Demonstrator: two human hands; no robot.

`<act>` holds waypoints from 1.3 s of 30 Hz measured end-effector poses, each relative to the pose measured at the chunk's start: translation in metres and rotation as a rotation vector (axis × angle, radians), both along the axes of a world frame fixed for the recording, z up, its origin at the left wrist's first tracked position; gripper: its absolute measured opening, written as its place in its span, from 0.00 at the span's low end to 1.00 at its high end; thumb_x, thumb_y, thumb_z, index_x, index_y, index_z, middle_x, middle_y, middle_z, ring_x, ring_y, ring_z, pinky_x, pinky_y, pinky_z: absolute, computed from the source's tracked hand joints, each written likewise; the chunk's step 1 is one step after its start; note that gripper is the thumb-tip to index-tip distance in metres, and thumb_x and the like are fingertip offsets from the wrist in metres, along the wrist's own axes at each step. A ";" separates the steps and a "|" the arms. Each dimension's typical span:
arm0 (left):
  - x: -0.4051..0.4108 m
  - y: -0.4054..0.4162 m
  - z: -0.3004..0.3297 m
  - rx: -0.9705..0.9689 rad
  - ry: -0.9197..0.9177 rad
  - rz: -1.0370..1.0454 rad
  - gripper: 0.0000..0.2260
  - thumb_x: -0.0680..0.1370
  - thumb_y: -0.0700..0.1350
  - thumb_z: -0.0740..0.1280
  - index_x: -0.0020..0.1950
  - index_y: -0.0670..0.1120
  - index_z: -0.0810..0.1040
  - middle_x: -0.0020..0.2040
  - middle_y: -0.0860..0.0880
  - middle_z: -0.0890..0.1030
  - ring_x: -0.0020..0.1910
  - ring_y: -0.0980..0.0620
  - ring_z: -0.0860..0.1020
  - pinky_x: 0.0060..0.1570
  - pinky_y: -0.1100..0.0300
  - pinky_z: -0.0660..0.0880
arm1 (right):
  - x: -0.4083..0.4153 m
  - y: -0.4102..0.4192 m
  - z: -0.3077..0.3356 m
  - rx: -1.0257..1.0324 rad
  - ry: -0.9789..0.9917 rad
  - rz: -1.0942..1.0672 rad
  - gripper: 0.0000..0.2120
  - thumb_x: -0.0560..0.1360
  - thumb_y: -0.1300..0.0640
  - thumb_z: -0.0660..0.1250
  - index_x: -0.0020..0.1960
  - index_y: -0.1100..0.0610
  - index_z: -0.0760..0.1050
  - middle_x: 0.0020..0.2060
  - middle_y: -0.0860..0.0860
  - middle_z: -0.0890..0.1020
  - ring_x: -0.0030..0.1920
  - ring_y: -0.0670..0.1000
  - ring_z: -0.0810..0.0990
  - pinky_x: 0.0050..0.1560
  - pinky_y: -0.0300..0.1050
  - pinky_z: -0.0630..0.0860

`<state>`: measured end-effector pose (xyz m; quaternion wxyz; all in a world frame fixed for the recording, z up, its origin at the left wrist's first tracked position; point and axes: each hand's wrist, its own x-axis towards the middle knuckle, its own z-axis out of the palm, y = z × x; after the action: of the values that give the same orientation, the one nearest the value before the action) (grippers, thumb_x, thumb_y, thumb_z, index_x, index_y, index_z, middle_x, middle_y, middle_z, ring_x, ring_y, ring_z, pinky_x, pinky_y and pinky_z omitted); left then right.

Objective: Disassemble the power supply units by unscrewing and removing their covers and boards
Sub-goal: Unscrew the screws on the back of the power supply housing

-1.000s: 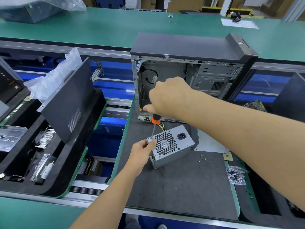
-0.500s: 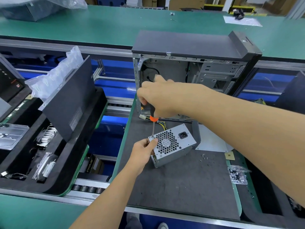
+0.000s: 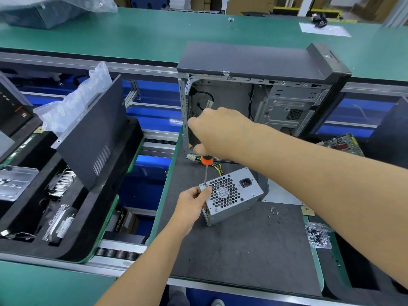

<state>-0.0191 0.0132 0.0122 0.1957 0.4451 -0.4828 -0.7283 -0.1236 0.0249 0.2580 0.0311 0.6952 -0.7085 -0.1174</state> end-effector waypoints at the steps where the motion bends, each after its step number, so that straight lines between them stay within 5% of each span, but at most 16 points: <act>1: 0.000 0.000 0.000 0.000 0.000 0.000 0.10 0.82 0.47 0.67 0.57 0.43 0.82 0.49 0.48 0.87 0.48 0.48 0.86 0.49 0.57 0.80 | 0.000 -0.001 0.000 0.016 -0.044 0.015 0.11 0.79 0.54 0.66 0.51 0.57 0.65 0.39 0.52 0.68 0.35 0.55 0.70 0.33 0.47 0.68; 5: 0.001 0.000 -0.001 0.000 0.006 -0.001 0.10 0.82 0.47 0.67 0.57 0.43 0.82 0.50 0.48 0.87 0.49 0.48 0.86 0.54 0.53 0.80 | -0.001 -0.003 -0.001 0.059 -0.121 0.048 0.13 0.75 0.63 0.67 0.56 0.56 0.69 0.54 0.52 0.74 0.51 0.57 0.72 0.46 0.50 0.71; 9: 0.000 0.000 -0.001 -0.003 0.011 -0.001 0.09 0.82 0.47 0.67 0.57 0.44 0.82 0.50 0.48 0.87 0.50 0.48 0.85 0.56 0.52 0.80 | -0.003 -0.002 0.000 0.147 -0.192 0.000 0.13 0.75 0.63 0.68 0.57 0.52 0.70 0.55 0.50 0.68 0.55 0.58 0.70 0.36 0.48 0.67; 11: 0.000 0.000 -0.001 -0.006 0.010 0.000 0.09 0.82 0.47 0.67 0.56 0.44 0.82 0.49 0.48 0.87 0.50 0.48 0.86 0.55 0.52 0.80 | -0.002 0.000 0.000 0.152 -0.187 -0.062 0.21 0.75 0.44 0.71 0.60 0.53 0.67 0.52 0.52 0.65 0.51 0.58 0.72 0.32 0.46 0.64; 13: 0.000 0.000 0.000 -0.012 0.006 0.002 0.09 0.82 0.47 0.67 0.57 0.44 0.82 0.49 0.49 0.87 0.49 0.49 0.86 0.53 0.55 0.80 | -0.001 0.002 0.002 0.079 -0.169 -0.157 0.27 0.76 0.32 0.61 0.57 0.56 0.66 0.44 0.51 0.68 0.44 0.57 0.73 0.29 0.45 0.60; 17: 0.000 0.000 0.001 -0.002 0.011 0.001 0.09 0.82 0.47 0.67 0.56 0.44 0.82 0.48 0.49 0.87 0.49 0.50 0.86 0.49 0.59 0.80 | 0.006 0.006 0.007 0.044 0.138 -0.151 0.23 0.82 0.35 0.50 0.40 0.53 0.59 0.35 0.52 0.63 0.31 0.52 0.61 0.28 0.45 0.63; 21: 0.001 0.000 0.003 -0.002 0.011 -0.003 0.09 0.82 0.47 0.67 0.56 0.44 0.82 0.48 0.49 0.87 0.49 0.50 0.86 0.45 0.62 0.80 | 0.010 0.005 0.004 -0.051 0.191 -0.054 0.18 0.84 0.51 0.57 0.38 0.56 0.62 0.33 0.51 0.61 0.28 0.52 0.59 0.27 0.44 0.55; 24: 0.001 0.001 0.005 -0.002 0.011 0.001 0.09 0.82 0.47 0.67 0.56 0.44 0.82 0.48 0.49 0.87 0.48 0.51 0.86 0.42 0.65 0.79 | 0.009 0.001 0.001 -0.059 0.079 -0.042 0.07 0.80 0.55 0.63 0.49 0.57 0.67 0.33 0.51 0.61 0.29 0.53 0.63 0.27 0.44 0.56; 29: 0.002 0.002 0.006 -0.007 0.008 -0.002 0.10 0.82 0.49 0.67 0.56 0.44 0.82 0.49 0.49 0.87 0.48 0.50 0.86 0.42 0.65 0.79 | 0.008 0.000 0.007 0.051 -0.232 -0.098 0.20 0.71 0.55 0.75 0.57 0.55 0.70 0.47 0.52 0.73 0.44 0.57 0.75 0.38 0.48 0.71; 33: 0.002 0.002 0.006 -0.008 -0.001 -0.002 0.09 0.82 0.49 0.67 0.56 0.45 0.82 0.48 0.49 0.87 0.48 0.50 0.86 0.44 0.63 0.79 | 0.006 0.000 0.008 0.159 -0.386 -0.134 0.27 0.68 0.51 0.79 0.61 0.53 0.70 0.56 0.54 0.74 0.55 0.57 0.72 0.51 0.54 0.76; 36: 0.002 0.002 0.005 -0.018 -0.010 -0.007 0.09 0.82 0.48 0.66 0.57 0.44 0.82 0.49 0.50 0.87 0.49 0.50 0.86 0.46 0.62 0.78 | 0.005 0.002 0.009 0.097 -0.283 -0.227 0.36 0.68 0.28 0.66 0.60 0.56 0.66 0.46 0.52 0.71 0.48 0.57 0.70 0.40 0.51 0.69; 39: 0.002 0.002 0.005 -0.026 -0.011 -0.014 0.09 0.82 0.48 0.66 0.57 0.44 0.82 0.49 0.50 0.87 0.49 0.50 0.85 0.49 0.61 0.78 | 0.008 0.006 0.011 -0.001 0.025 -0.240 0.32 0.76 0.26 0.45 0.40 0.56 0.65 0.35 0.51 0.66 0.34 0.54 0.66 0.30 0.46 0.60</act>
<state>-0.0171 0.0152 0.0174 0.1936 0.4430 -0.4964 -0.7211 -0.1153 0.0306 0.2687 0.0258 0.6040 -0.7861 -0.1285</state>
